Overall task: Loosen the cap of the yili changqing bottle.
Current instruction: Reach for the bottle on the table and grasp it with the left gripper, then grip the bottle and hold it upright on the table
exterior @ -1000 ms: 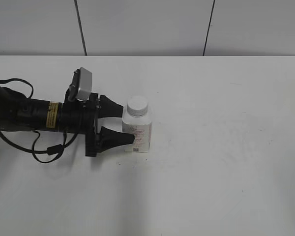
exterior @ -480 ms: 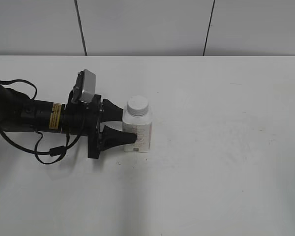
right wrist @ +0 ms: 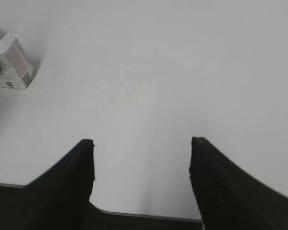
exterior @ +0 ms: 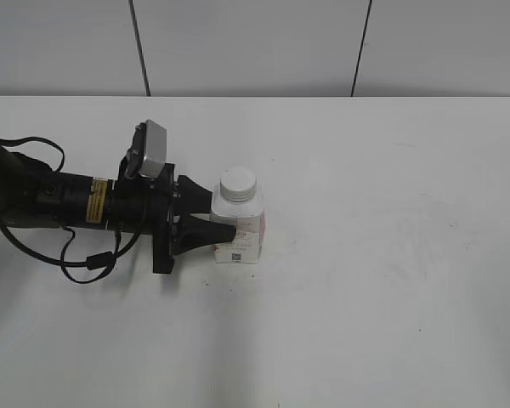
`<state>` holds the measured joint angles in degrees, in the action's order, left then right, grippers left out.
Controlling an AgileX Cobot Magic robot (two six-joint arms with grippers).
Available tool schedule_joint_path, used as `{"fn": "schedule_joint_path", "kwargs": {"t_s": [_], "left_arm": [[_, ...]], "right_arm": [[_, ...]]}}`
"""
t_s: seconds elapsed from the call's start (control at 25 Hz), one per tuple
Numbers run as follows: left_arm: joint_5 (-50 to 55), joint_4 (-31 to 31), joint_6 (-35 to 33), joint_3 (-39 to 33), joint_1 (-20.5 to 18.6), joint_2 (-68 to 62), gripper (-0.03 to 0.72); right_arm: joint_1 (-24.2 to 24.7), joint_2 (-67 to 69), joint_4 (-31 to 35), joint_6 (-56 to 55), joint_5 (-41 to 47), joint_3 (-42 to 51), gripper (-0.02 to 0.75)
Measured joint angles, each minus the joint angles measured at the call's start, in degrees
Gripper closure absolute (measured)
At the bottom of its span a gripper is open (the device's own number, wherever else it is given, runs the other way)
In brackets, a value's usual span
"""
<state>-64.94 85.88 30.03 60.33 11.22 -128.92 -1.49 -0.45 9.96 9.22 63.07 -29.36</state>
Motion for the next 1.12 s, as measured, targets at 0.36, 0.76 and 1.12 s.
{"fn": "schedule_joint_path", "kwargs": {"t_s": [0.36,0.76,1.12], "left_arm": [[-1.13,1.32,0.00,0.00,0.45,-0.12,0.365],[-1.29,-2.75,0.00,0.00,5.09,-0.12,0.367],[1.14,-2.82,0.00,0.00,5.64,-0.12,0.369]], "right_arm": [[0.00,11.29,1.12,0.00,-0.05,-4.37,0.240],[0.00,35.24,2.04,5.58,1.70,-13.71,0.240],[0.00,52.98,2.81,11.83,6.25,-24.13,0.240]]}}
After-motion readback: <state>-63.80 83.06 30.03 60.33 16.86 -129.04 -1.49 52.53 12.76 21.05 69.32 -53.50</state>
